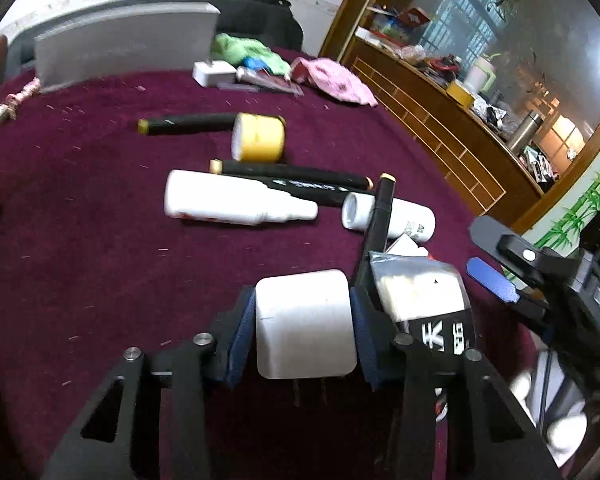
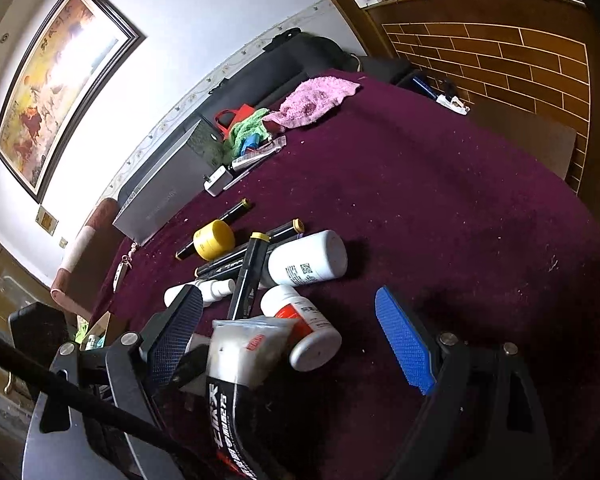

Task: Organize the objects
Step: 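Move both grippers back to the table and grasp the white charger with the left gripper, then hold the white charger while the right gripper grasps the black battery pack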

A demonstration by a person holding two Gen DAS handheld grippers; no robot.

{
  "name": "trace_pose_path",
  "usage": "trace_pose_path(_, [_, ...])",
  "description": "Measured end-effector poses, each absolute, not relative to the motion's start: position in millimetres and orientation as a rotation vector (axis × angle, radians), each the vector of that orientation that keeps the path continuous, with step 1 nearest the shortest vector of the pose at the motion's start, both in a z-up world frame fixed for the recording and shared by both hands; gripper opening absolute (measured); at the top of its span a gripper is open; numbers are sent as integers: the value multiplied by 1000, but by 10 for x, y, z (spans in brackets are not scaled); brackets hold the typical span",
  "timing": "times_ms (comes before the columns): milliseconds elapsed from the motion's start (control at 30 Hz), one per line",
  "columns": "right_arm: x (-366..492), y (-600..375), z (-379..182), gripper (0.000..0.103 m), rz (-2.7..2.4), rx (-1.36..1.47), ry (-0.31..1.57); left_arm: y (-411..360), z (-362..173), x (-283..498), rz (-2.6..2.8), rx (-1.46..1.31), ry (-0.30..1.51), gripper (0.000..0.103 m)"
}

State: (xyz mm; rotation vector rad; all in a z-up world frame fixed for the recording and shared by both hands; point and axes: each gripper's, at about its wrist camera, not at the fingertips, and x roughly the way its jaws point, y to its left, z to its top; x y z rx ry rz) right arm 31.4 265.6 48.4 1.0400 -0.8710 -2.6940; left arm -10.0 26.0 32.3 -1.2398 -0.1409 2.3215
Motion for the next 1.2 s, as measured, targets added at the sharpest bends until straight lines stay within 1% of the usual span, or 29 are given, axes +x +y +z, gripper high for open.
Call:
trace_pose_path(133, [309,2637,474,89,-2696,1055,-857,-73,478,155,2346,-1216,-179,38])
trace_pose_path(233, [300,2625,464,89,-2696,1066,-845,-332,562,391,2401,-1206,-166,39])
trace_pose_path(400, [304,2590,444,89,-2722,1092,-811,-548,480,595,2406,-1235,-186,41])
trace_pose_path(567, [349,2585,496,89,-2755,1077,-797,-444,420,461,2473,-1222,-147,47])
trace_pose_path(667, [483,2581,552,89,-2743,1062,-812,-387,423,402,2487,-1198,-126,47])
trace_pose_path(833, [649,2501,541,89,-2724,1118,-746,-305,370,257,2501,-1184,-125,49])
trace_pose_path(967, [685,2453,519,89,-2693,1154,-737,-98,305,121,2543,-1206,-28,49])
trace_pose_path(1100, [698,2358,530,89,-2698,1182,-667,23,248,7,2569,-1205,-13,61])
trace_pose_path(1167, [692,2310,525,89,-2696,1201,-640,79,166,-39,2521,-1259,-8,59])
trace_pose_path(1200, [684,2286,520,89,-2691,1211,-631,116,164,-6,2524,-1242,37,47])
